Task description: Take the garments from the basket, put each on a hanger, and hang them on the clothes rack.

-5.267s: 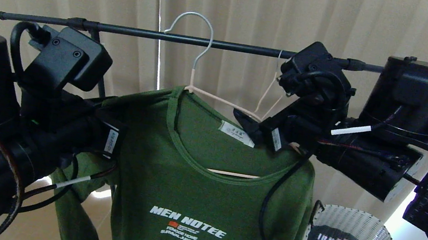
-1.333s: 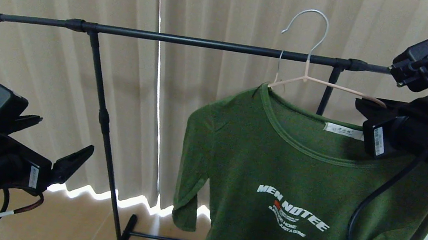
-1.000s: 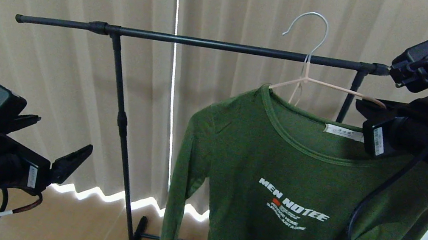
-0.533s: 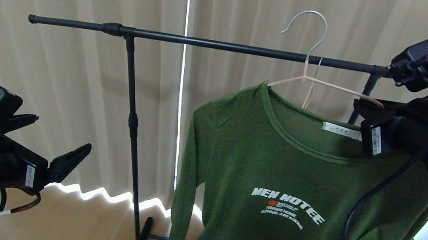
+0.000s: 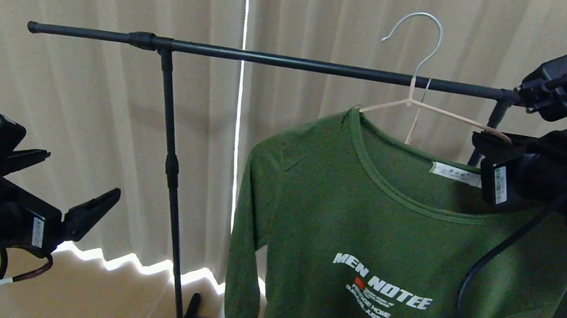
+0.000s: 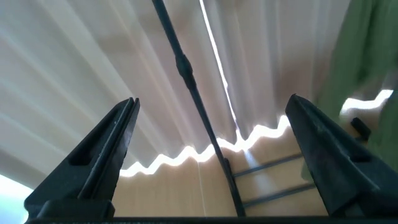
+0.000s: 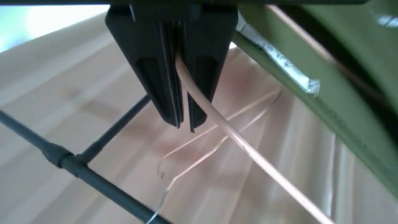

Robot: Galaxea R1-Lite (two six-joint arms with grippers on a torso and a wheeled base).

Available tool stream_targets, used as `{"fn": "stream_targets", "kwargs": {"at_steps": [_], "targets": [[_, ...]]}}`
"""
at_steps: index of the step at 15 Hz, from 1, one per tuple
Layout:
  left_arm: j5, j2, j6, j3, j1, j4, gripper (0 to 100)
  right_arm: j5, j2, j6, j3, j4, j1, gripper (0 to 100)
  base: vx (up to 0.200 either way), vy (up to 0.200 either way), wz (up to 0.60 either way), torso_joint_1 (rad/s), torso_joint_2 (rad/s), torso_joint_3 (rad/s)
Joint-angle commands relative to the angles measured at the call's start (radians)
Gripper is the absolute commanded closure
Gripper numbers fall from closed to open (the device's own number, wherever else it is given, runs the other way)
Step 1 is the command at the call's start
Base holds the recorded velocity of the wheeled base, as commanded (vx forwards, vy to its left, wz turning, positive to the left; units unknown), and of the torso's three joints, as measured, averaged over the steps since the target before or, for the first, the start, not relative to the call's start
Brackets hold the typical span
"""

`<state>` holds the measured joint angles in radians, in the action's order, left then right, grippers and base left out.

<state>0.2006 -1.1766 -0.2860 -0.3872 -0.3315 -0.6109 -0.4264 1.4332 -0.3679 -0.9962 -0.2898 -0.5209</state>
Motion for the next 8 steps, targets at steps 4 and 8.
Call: {"fn": "stream_targets", "kwargs": {"at_steps": [4, 8], "targets": [[0.0, 0.006, 0.001, 0.011, 0.0, 0.0, 0, 0.0, 0.032, 0.007, -0.006, -0.002, 0.042, 100, 0.2, 0.0, 0.0, 0.008, 0.0, 0.002], [0.0, 0.051, 0.004, 0.053, 0.002, 0.0, 0, 0.0, 0.075, 0.055, -0.036, -0.002, 0.042, 100, 0.05, 0.0, 0.0, 0.003, 0.0, -0.002]]}}
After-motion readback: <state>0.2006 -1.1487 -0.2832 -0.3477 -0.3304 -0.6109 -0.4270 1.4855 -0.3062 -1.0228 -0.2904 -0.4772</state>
